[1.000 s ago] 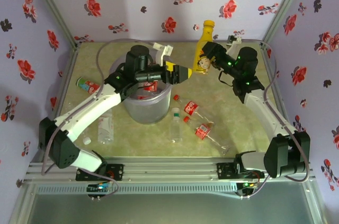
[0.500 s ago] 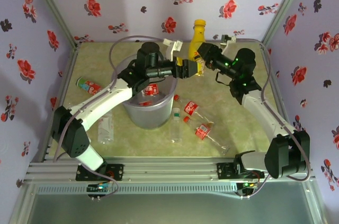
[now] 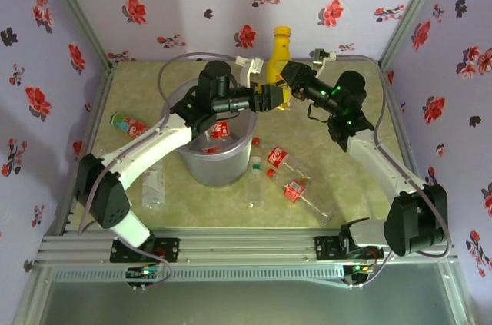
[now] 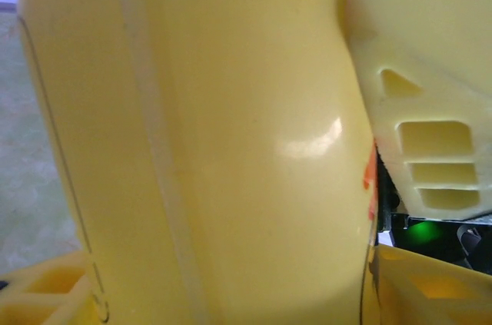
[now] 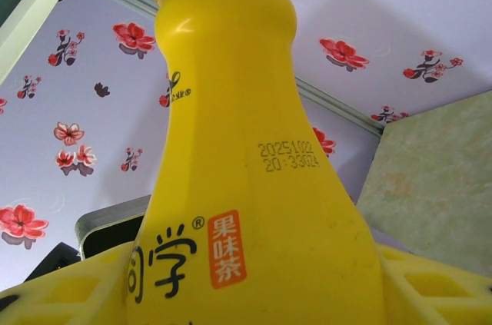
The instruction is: Put the plastic bottles in the bin
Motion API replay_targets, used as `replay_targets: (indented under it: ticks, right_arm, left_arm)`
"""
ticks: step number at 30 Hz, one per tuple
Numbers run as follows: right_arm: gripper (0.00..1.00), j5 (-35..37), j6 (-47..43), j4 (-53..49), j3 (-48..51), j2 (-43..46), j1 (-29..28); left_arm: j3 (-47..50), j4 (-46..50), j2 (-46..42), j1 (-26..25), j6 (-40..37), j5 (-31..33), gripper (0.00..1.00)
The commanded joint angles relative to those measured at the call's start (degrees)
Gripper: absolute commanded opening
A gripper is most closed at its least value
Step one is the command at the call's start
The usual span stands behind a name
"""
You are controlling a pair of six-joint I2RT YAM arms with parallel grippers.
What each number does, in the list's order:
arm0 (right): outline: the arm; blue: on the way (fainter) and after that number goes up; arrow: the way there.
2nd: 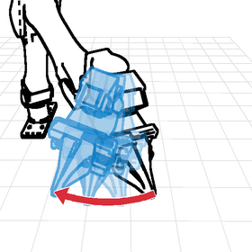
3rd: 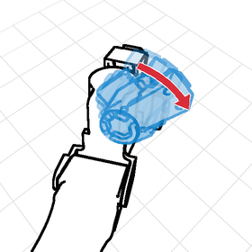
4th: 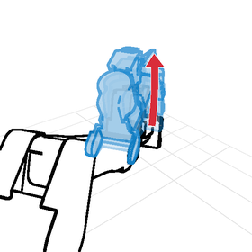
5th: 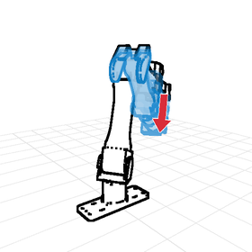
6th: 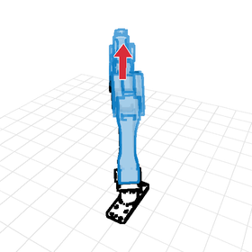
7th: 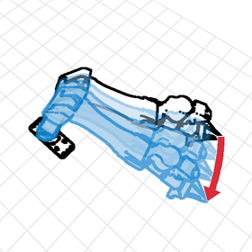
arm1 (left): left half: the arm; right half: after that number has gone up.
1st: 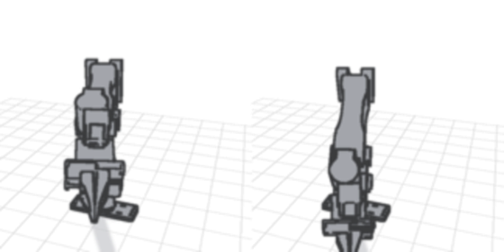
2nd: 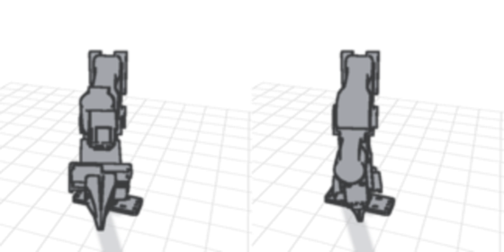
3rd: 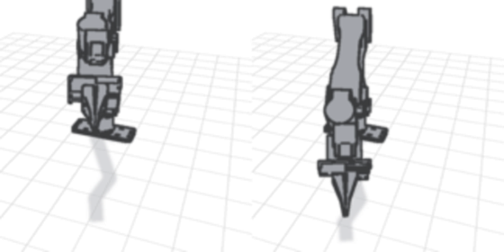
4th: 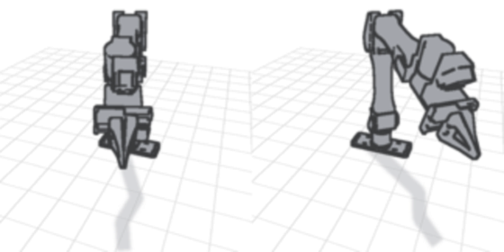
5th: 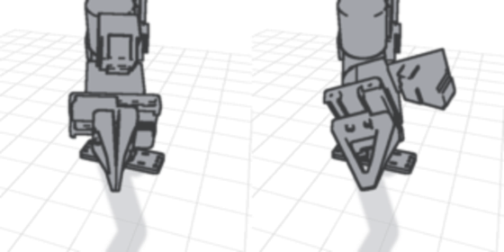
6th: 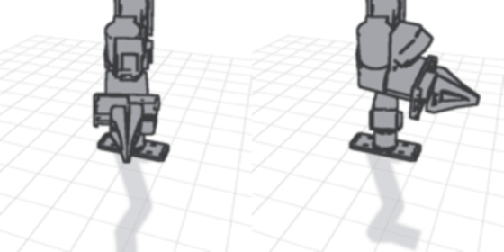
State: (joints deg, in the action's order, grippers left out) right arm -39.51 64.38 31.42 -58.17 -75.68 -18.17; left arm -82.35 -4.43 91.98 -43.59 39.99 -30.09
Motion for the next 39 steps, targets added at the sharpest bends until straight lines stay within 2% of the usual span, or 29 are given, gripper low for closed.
replay_targets:
  ticks: [1, 8, 14, 19, 23, 28, 34, 39]
  right_arm:
    - [0.67, -1.36, -0.93, -0.07, -2.69, -0.19, -1.07]
    - [0.99, 0.63, -8.78, -10.26, -5.65, 2.68, -0.34]
    - [0.99, 1.29, -11.03, -14.38, -6.60, 5.30, 3.42]
    - [0.99, 4.39, -17.23, -24.10, -6.76, 9.12, 6.72]
    - [0.99, 6.92, -22.25, -30.88, -5.91, 11.37, 8.43]
    - [0.99, 7.51, -23.87, -32.94, -4.42, 11.39, 9.76]
    - [0.99, 9.63, -26.92, -36.90, -4.20, 10.90, 9.91]
    - [0.99, 11.36, -28.54, -38.90, -3.87, 10.84, 9.91]
  left_arm:
    - [-2.27, -1.30, -0.31, -0.87, -1.84, -2.08, 0.61]
    - [-3.87, -0.24, -1.27, 0.21, -3.21, -2.03, 0.58]
    - [-4.15, 2.69, -3.07, 1.85, -5.29, -1.86, 0.55]
    - [-3.62, 9.87, -7.84, 4.79, -9.41, -0.17, 0.51]
    - [-1.74, 21.21, -14.14, 7.66, -14.30, 3.41, 0.40]
    - [4.78, 29.72, -22.01, 10.17, -16.79, 8.46, 0.27]
    - [9.87, 37.16, -25.83, 10.46, -18.00, 12.85, 0.02]
    - [12.56, 40.22, -25.68, 10.46, -17.84, 14.10, 0.00]
